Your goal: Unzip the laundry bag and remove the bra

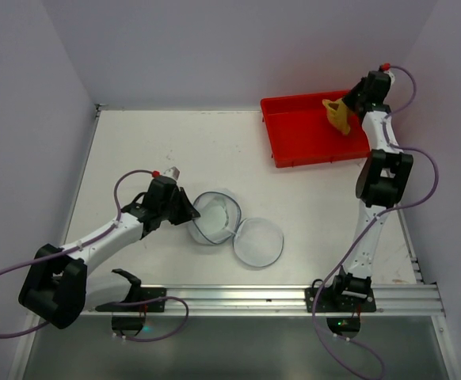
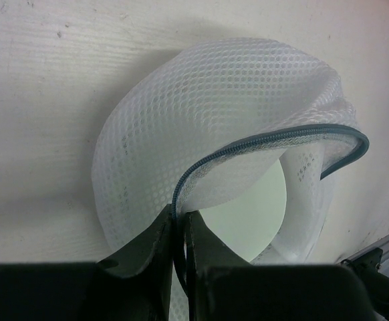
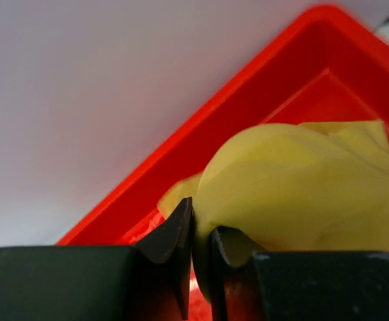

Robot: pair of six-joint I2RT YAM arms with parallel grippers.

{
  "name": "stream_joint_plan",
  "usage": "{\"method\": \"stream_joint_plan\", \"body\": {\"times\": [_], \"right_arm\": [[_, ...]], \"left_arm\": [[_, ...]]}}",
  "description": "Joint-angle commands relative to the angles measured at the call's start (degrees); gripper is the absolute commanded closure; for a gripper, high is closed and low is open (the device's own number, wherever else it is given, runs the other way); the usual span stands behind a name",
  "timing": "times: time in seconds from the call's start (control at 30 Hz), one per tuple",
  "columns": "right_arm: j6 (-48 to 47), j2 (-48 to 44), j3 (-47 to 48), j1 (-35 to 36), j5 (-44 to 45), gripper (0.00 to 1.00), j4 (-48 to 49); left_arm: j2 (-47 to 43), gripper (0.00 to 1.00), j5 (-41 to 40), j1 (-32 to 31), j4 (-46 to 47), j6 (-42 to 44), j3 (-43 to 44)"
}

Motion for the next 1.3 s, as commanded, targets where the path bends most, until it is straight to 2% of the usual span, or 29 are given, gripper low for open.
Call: {"method": "stream_joint_plan", "body": {"times": [0.0,0.03,0.1,0.2,0.23,0.33,0.43,0.53,0.6,0.7,0.73,0.8,0.83,0.9,0.93,1.03,1.13,1.27], "right_arm": [[4.81,1.93,2.51,-0.13,-3.64,0.80,-7.00],[5.43,0.62,-0.89,-0.05,-3.91,0.77,-6.92],[7.45,-1.23,-4.25,-0.05,-3.82,0.63,-6.31],[8.16,-5.01,-9.35,-0.13,-4.96,0.49,-6.48],[8.16,-7.37,-12.06,-0.05,-5.40,0.42,-6.48],[6.76,-11.51,-16.20,-0.13,-7.59,0.34,-7.61],[3.60,-18.71,-21.47,1.53,-9.10,0.25,-8.93],[-0.18,-28.11,-28.75,4.51,-8.66,0.21,-10.08],[-3.34,-36.08,-33.25,7.32,-7.87,0.20,-10.26],[-7.39,-46.10,-41.95,16.63,-7.07,0.19,-10.43],[-8.18,-48.24,-46.67,22.40,-8.29,0.20,-9.13],[-8.71,-52.98,-50.57,28.75,-8.57,0.20,-8.50],[-8.36,-53.96,-53.72,34.87,-8.66,0.21,-7.54],[-6.96,-55.28,-56.20,40.53,-9.89,0.23,-6.14],[-6.35,-55.73,-58.13,45.69,-9.80,0.24,-4.30],[-4.41,-53.38,-59.98,53.36,-13.13,0.27,1.14],[-5.11,-48.45,-57.90,57.77,-10.77,0.30,1.35],[-8.26,-38.71,-55.34,59.81,-8.83,0.31,2.13]], "left_arm": [[-0.31,0.86,0.87,0.38,0.94,0.88,1.75],[-0.39,0.86,0.95,0.38,0.94,0.88,1.75],[-0.66,0.86,0.95,0.38,1.03,0.88,1.66],[-1.62,0.86,0.78,0.38,0.85,1.14,1.31],[-2.06,0.86,0.69,0.38,0.76,1.23,1.31],[-2.85,0.86,0.60,0.38,0.59,1.41,1.31],[-3.21,0.86,0.60,0.38,0.50,1.32,1.40],[-3.29,0.86,0.51,0.38,0.24,1.41,1.57],[-3.29,0.86,-0.01,0.38,0.24,1.41,1.57],[-3.38,0.86,-1.07,0.38,-0.03,1.41,1.75],[-3.38,0.86,-1.15,0.38,-0.03,1.41,1.75],[-3.29,0.86,-1.15,0.46,-0.03,1.41,1.84],[-3.29,0.86,-1.24,0.38,-0.12,1.23,1.84],[-3.38,0.86,-1.42,0.46,-0.12,1.23,1.84],[-3.38,0.86,-1.42,0.46,-0.20,1.06,1.92],[-3.38,0.86,-2.03,0.38,-0.38,1.06,1.84],[-3.21,0.86,-2.03,0.38,-0.47,1.06,1.92],[-3.03,0.86,-2.30,0.38,-0.56,0.88,1.92]]}}
